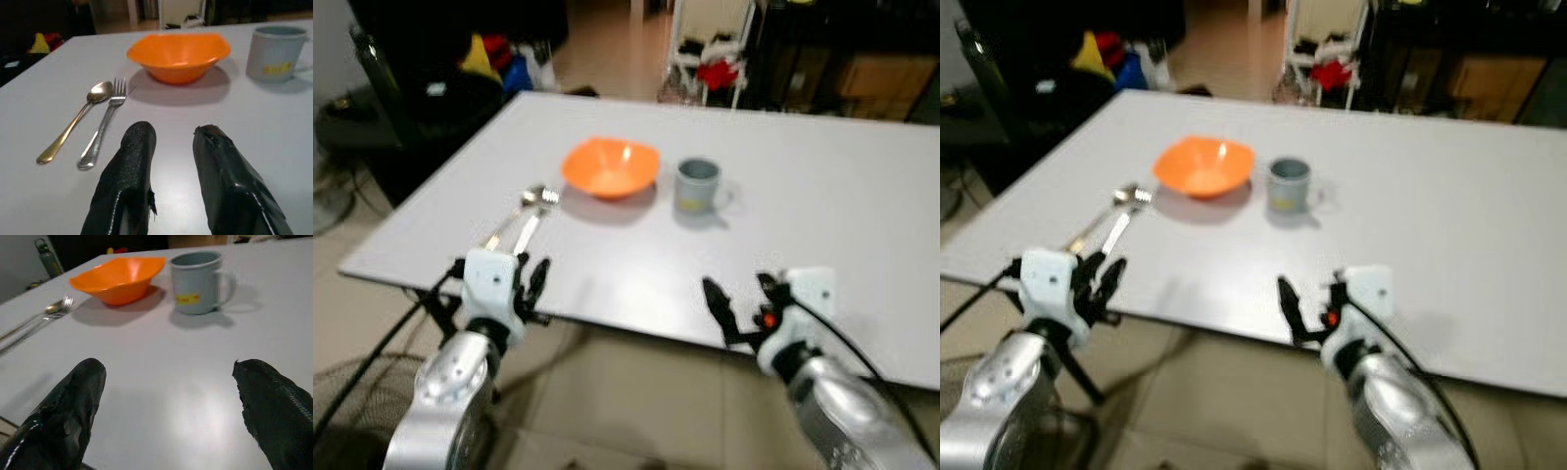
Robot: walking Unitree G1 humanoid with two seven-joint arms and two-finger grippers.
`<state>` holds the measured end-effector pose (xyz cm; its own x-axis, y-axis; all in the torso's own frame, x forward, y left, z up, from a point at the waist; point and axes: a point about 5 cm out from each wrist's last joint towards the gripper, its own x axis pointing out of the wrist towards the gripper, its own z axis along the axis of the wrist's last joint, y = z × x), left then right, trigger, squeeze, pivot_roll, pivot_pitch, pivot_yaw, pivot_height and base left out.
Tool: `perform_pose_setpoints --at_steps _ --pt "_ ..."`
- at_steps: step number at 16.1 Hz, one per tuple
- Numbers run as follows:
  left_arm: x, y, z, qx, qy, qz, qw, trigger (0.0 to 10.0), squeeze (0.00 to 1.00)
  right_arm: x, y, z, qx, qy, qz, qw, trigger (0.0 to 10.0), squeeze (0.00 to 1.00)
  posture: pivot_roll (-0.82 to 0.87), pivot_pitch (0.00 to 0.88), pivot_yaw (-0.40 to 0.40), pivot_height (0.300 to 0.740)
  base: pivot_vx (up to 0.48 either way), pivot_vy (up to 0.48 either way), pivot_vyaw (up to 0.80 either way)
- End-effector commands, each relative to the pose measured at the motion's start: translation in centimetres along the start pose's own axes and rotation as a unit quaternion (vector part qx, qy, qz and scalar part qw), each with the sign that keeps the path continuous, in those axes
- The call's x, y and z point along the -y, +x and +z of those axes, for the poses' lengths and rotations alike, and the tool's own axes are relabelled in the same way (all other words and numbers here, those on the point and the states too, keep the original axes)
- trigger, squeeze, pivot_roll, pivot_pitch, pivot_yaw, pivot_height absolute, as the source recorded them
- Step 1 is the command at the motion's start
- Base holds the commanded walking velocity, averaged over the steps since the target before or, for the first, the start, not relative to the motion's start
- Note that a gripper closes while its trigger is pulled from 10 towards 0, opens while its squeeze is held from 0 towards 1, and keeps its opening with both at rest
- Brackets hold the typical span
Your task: Setting the table
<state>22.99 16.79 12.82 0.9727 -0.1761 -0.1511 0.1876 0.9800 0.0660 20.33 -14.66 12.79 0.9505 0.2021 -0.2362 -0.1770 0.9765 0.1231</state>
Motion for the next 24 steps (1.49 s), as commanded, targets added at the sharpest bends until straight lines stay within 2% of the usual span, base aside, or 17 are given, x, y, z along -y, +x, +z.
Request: perform_pose_setpoints --at_steps 1,6,13,16,19,22,24 --pt "0.2 0.1 -0.2 -0.003 -0.003 -0.004 1.0 10.0 0.0 0.9 -0.5 -0.5 -0.005 -0.027 -0.038 0.999 10.0 0.0 0.07 0.0 0.1 0.727 0.0 -0.39 0.0" --pt "0.5 0.3 -0.2 -0.002 -0.002 -0.008 1.0 10.0 0.0 0.6 -0.3 -0.3 0.008 -0.015 -0.005 1.0 10.0 0.0 0.08 0.0 0.082 0.727 0.0 -0.396 0.0" --pt "-0.1 0.3 0.2 0.007 0.004 0.003 1.0 10.0 0.0 -0.3 0.6 0.2 0.02 -0.02 0.041 0.999 10.0 0.0 0.11 0.0 0.07 0.727 0.0 -0.393 0.0" --pt "-0.6 0.5 0.4 0.007 -0.002 0.013 1.0 10.0 0.0 -0.7 1.1 0.5 0.025 -0.025 0.06 0.998 10.0 0.0 0.12 0.0 0.076 0.727 0.0 0.0 0.8" --pt "-0.4 0.1 0.5 0.008 0.016 0.016 1.0 10.0 0.0 -0.7 1.4 0.3 0.021 -0.024 0.066 0.997 10.0 0.07 0.15 0.0 0.055 0.727 0.0 0.0 0.8" --pt "-0.3 0.5 1.0 0.016 0.032 0.013 0.999 10.0 0.0 -0.8 1.8 0.8 0.029 -0.026 0.076 0.996 10.0 0.15 0.16 0.0 0.044 0.727 0.0 0.0 0.8" --pt "-0.5 0.7 1.3 0.025 0.028 0.02 0.999 10.0 0.0 -0.6 2.4 0.7 0.026 -0.019 0.073 0.997 10.0 0.16 0.16 0.0 0.035 0.727 0.0 0.0 0.8"
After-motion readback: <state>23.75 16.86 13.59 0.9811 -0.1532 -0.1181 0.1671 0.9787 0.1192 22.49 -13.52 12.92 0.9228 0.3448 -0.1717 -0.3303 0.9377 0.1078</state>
